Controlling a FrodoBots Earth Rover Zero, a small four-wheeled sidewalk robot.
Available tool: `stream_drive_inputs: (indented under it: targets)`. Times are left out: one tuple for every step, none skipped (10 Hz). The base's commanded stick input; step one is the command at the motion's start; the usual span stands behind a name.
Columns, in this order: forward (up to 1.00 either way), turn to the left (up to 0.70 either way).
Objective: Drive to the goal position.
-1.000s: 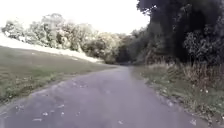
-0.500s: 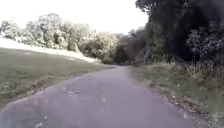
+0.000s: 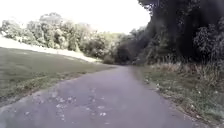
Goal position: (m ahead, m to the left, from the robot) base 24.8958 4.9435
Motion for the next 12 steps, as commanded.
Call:
stream_drive_inputs:
  targets:
    - [1.0,0.0]
    - [1.0,0.0]
    - [1.0,0.0]
    - [1.0,0.0]
    - [1.0,0.0]
    - [1.0,-0.09]
    - [1.0,-0.21]
    - [1.0,-0.27]
    - [1.0,-0.27]
    - [1.0,-0.27]
    - [1.0,-0.27]
    - [1.0,-0.27]
